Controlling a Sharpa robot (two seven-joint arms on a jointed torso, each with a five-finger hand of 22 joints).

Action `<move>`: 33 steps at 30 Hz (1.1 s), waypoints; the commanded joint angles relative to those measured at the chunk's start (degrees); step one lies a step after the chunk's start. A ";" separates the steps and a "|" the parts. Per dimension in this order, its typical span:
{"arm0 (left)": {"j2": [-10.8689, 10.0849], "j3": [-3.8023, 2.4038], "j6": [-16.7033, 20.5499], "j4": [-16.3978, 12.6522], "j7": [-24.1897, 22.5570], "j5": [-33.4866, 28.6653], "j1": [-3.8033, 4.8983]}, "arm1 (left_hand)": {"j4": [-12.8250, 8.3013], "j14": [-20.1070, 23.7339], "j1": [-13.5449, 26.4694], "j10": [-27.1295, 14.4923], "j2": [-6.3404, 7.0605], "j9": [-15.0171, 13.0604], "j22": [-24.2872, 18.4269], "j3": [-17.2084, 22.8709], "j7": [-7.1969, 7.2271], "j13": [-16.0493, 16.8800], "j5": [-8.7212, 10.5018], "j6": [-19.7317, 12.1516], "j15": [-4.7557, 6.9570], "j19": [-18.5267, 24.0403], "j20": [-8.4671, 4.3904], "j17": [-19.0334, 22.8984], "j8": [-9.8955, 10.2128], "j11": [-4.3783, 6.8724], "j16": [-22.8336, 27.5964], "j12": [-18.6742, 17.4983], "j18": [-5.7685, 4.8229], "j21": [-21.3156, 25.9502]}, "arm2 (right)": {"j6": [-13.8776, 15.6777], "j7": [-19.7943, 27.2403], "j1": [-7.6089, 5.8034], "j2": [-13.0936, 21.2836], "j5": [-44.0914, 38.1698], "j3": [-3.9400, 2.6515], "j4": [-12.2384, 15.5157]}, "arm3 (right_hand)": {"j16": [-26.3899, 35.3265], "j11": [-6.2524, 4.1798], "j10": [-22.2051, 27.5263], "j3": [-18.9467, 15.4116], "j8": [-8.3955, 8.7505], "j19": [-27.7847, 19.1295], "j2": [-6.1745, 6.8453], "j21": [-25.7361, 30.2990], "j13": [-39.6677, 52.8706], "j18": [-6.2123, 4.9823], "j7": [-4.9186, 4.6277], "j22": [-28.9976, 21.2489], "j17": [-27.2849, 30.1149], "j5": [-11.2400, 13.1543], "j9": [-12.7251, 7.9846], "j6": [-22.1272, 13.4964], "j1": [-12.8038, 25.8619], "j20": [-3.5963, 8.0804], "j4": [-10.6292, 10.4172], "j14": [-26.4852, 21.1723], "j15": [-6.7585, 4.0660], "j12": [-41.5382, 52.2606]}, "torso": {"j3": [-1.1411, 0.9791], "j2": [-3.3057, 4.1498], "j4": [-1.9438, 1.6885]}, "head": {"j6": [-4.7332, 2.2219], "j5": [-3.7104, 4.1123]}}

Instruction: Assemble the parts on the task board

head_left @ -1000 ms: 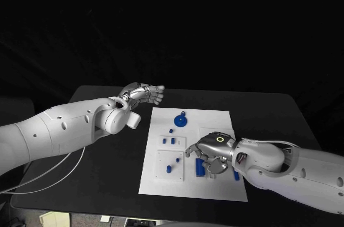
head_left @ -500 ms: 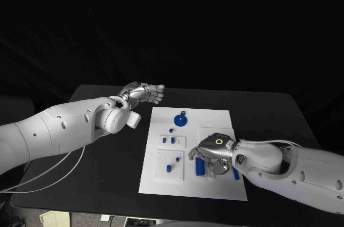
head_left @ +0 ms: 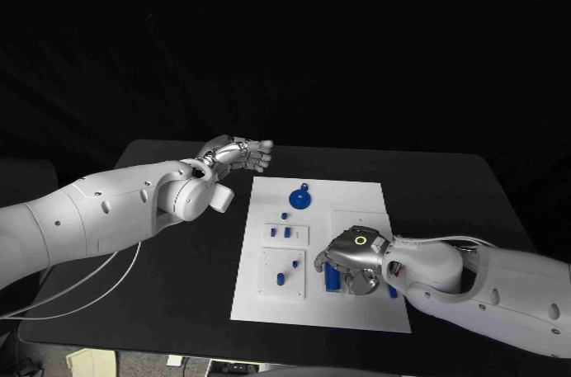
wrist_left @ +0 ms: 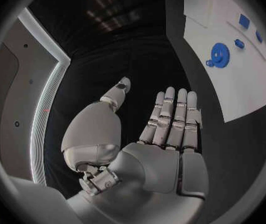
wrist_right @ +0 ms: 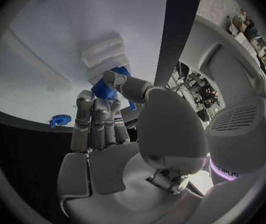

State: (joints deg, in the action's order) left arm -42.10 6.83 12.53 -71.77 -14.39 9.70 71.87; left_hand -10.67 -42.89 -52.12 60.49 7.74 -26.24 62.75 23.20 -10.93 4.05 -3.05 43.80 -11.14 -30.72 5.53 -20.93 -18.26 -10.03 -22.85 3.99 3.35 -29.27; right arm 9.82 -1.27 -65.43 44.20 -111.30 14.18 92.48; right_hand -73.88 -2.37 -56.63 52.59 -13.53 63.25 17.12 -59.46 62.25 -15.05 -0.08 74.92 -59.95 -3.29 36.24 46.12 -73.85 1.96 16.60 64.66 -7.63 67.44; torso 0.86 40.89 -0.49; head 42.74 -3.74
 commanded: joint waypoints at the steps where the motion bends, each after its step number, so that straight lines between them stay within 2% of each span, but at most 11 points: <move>1: 0.13 -0.03 -0.84 -0.15 -0.37 0.17 0.03 | 0.00 -0.19 0.02 -0.23 -0.49 0.09 0.06 -0.22 -0.13 -0.04 0.15 0.07 -0.24 0.39 0.10 -0.09 -0.37 -0.08 0.19 0.03 1.15 0.32 | -0.24 -0.66 0.15 -0.15 -2.33 0.00 -0.21 | -0.26 -0.11 -0.18 0.41 -0.42 0.37 -0.02 -0.38 -0.15 0.05 -0.08 1.18 -0.10 0.33 0.11 0.53 0.34 -0.03 0.05 0.28 -0.01 0.30 | 0.05 -0.02 0.07 | -0.03 -0.04; 7: 0.10 -0.03 -0.92 -0.15 -0.27 0.17 0.03 | -0.01 -0.20 0.04 -0.24 -0.50 0.10 0.07 -0.25 -0.14 -0.04 0.15 0.05 -0.24 0.40 0.10 -0.10 -0.36 -0.09 0.20 0.03 1.15 0.33 | 0.01 -1.26 0.20 -0.54 -3.06 -0.01 -0.75 | -0.50 -0.29 -0.52 0.60 -0.98 0.66 -0.05 -0.76 -0.59 0.05 -0.72 1.10 -0.07 0.37 0.25 1.64 0.43 0.13 0.02 0.53 -0.12 0.86 | 0.01 -0.01 0.04 | -0.07 -0.09; 16: 0.07 -0.02 -1.08 -0.12 -0.12 0.17 0.03 | -0.02 -0.21 0.04 -0.25 -0.54 0.11 0.09 -0.26 -0.15 -0.04 0.15 0.02 -0.24 0.39 0.10 -0.11 -0.36 -0.09 0.20 0.02 1.14 0.34 | 1.52 -3.14 1.12 -1.13 -5.73 -0.01 -1.71 | -0.77 -0.61 -1.12 -0.36 -2.00 1.08 -0.03 -1.32 -1.46 0.05 -1.60 1.01 0.07 0.49 0.44 3.98 1.89 0.38 0.10 0.98 -0.31 1.61 | 0.00 0.00 0.05 | 0.20 -0.17; 22: 0.07 -0.02 -1.14 -0.10 -0.10 0.18 0.03 | -0.04 -0.21 0.03 -0.25 -0.56 0.12 0.10 -0.27 -0.15 -0.04 0.15 0.02 -0.24 0.39 0.10 -0.11 -0.36 -0.09 0.21 0.02 1.14 0.36 | 1.65 -3.50 1.45 -1.43 -6.59 -0.02 -1.88 | -1.03 -0.95 -1.93 -2.18 -2.25 1.46 0.01 -1.76 -1.92 0.05 -1.73 0.96 0.17 0.49 0.42 4.78 3.08 0.71 0.18 1.51 -0.55 2.36 | -0.05 0.00 0.05 | 0.37 -0.24; 29: 0.08 -0.02 -1.17 -0.08 -0.05 0.22 0.03 | -0.07 -0.22 0.02 -0.25 -0.58 0.12 0.12 -0.28 -0.15 -0.04 0.15 0.00 -0.23 0.39 0.09 -0.12 -0.35 -0.09 0.22 0.02 1.14 0.37 | 2.23 -3.63 1.87 -1.73 -7.10 -0.02 -2.28 | -1.26 -1.13 -2.65 -2.66 -2.59 1.87 0.00 -2.07 -2.44 0.05 -1.89 0.91 0.25 0.50 0.44 5.80 3.40 0.89 0.13 2.11 -0.58 2.71 | 0.01 -0.02 0.09 | 0.49 -0.20; 33: 0.11 -0.02 -1.19 -0.05 -0.04 0.24 0.03 | -0.08 -0.22 0.01 -0.25 -0.60 0.13 0.13 -0.29 -0.16 -0.04 0.15 -0.01 -0.23 0.39 0.09 -0.12 -0.35 -0.09 0.22 0.02 1.14 0.37 | 1.82 -4.23 2.12 -2.06 -8.27 -0.02 -2.80 | -1.32 -1.17 -2.78 -3.44 -2.22 1.77 0.09 -2.20 -2.53 0.05 -1.59 0.97 0.26 0.48 0.22 5.31 3.58 0.97 0.29 2.19 -0.56 3.02 | 0.02 -0.02 0.05 | 0.43 -0.17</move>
State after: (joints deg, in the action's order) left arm -42.08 6.84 12.18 -71.75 -14.15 9.73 71.87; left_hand -10.67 -42.89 -52.17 60.49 7.69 -26.20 62.78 23.20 -10.93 4.05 -3.05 43.79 -11.14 -30.73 5.54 -20.97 -18.26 -10.03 -22.85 3.99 3.91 -29.27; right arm 12.85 -4.08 -63.72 42.24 -117.30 13.92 90.31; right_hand -74.89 -3.58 -59.11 49.38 -15.97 64.61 17.21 -61.45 59.77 -14.15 -1.89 74.91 -59.76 -3.05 36.56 51.67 -70.73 2.87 16.91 66.54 -8.28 70.39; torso 0.85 40.87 -0.41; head 43.22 -3.94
